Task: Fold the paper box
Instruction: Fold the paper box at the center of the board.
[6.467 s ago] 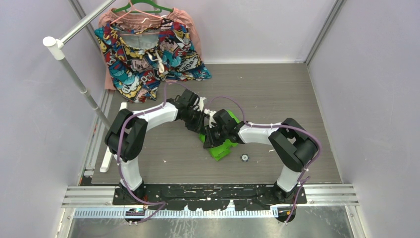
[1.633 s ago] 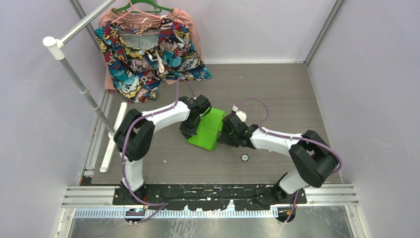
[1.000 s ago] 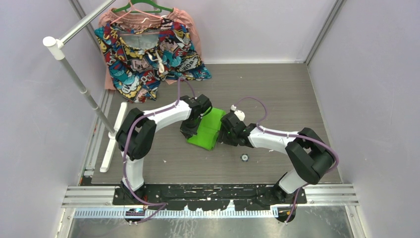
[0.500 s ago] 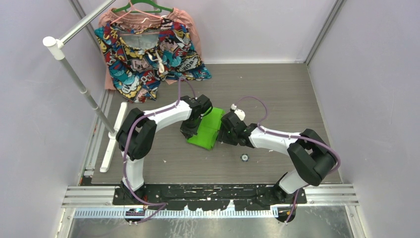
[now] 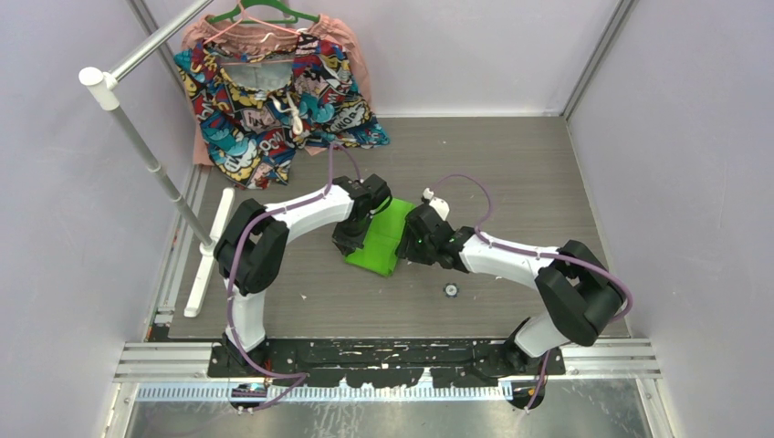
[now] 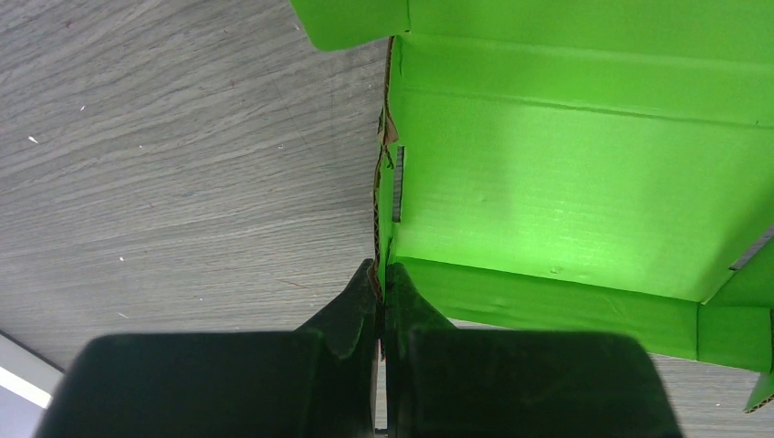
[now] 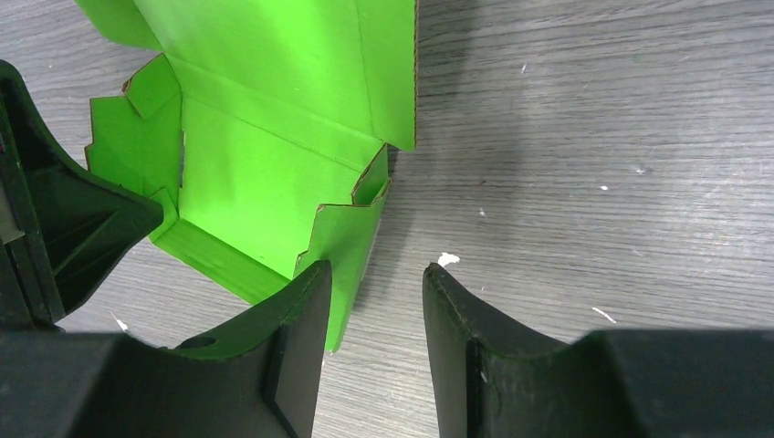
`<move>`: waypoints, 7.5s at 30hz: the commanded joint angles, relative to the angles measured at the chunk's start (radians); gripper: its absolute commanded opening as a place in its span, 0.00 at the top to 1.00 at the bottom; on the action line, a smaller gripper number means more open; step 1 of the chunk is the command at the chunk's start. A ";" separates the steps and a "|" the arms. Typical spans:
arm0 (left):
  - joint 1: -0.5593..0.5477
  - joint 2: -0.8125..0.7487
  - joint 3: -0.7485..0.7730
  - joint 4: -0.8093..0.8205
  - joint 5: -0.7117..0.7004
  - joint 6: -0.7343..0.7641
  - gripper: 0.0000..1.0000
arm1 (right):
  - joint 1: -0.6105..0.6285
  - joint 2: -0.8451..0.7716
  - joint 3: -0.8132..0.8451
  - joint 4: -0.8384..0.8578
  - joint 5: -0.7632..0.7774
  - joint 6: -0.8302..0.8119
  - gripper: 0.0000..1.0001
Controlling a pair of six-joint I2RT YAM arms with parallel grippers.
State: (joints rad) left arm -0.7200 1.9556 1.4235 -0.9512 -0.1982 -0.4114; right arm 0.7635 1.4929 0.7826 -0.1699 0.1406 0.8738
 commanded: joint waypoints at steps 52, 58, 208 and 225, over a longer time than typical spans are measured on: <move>-0.032 0.023 0.092 -0.068 0.008 0.002 1.00 | 0.059 0.124 0.117 -0.014 0.063 0.001 0.58; -0.032 0.026 0.096 -0.070 0.008 0.005 1.00 | 0.060 0.136 0.117 -0.009 0.063 0.002 0.60; -0.027 0.024 0.051 0.004 -0.030 -0.024 1.00 | -0.219 -0.090 0.084 -0.078 0.060 -0.096 0.35; -0.027 -0.032 0.019 0.065 -0.073 0.031 1.00 | -0.356 -0.030 0.161 -0.127 0.061 -0.068 0.34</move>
State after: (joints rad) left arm -0.7460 1.9759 1.4563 -0.9436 -0.2386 -0.4068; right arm 0.4805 1.4532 0.8646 -0.2909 0.1814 0.8040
